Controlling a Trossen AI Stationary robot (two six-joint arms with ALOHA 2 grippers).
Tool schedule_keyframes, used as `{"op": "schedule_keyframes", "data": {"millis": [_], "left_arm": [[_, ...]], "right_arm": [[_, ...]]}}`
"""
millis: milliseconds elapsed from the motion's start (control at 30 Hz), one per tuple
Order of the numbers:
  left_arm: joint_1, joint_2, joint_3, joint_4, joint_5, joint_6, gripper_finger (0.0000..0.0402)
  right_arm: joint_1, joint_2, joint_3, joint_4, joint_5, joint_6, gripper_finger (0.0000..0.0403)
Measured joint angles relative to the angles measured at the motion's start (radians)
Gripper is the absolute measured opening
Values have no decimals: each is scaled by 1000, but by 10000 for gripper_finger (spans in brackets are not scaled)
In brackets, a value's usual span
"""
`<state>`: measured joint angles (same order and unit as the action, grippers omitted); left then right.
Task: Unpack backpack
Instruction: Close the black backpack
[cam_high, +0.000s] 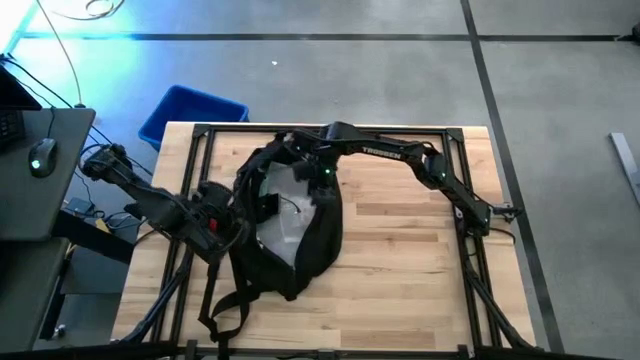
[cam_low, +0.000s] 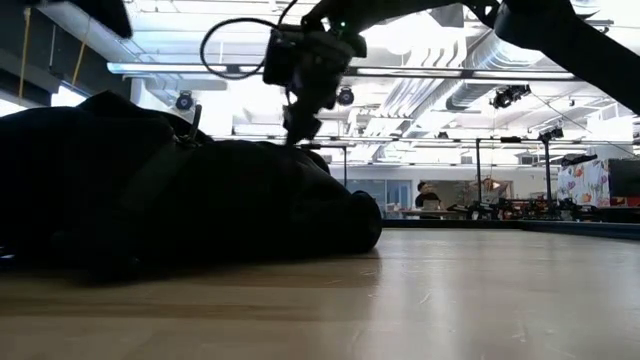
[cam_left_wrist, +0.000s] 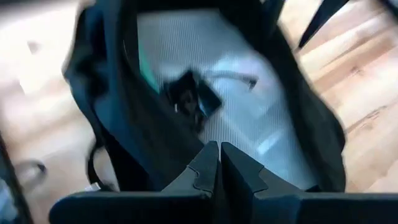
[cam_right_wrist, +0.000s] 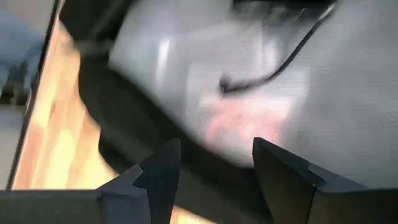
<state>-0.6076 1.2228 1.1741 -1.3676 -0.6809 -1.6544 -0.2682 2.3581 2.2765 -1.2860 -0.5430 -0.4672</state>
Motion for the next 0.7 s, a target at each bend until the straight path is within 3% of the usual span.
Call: {"op": "schedule_keyframes", "data": {"millis": [100,333,500,700], "left_arm": [[6,0,-131,167,30,-67,0],[71,0,-406,539,56,-122,0],[152,0,-456,576,58,-61,0],[286,0,-492,659,33,171,0]], "right_arm": [[-8,25,-2,4,71,-22,185],[-70,26,-69,7,51,-19,185],[-103,-11,-224,3,8,-6,184],[-57,-132,-461,31,6,-29,163]]}}
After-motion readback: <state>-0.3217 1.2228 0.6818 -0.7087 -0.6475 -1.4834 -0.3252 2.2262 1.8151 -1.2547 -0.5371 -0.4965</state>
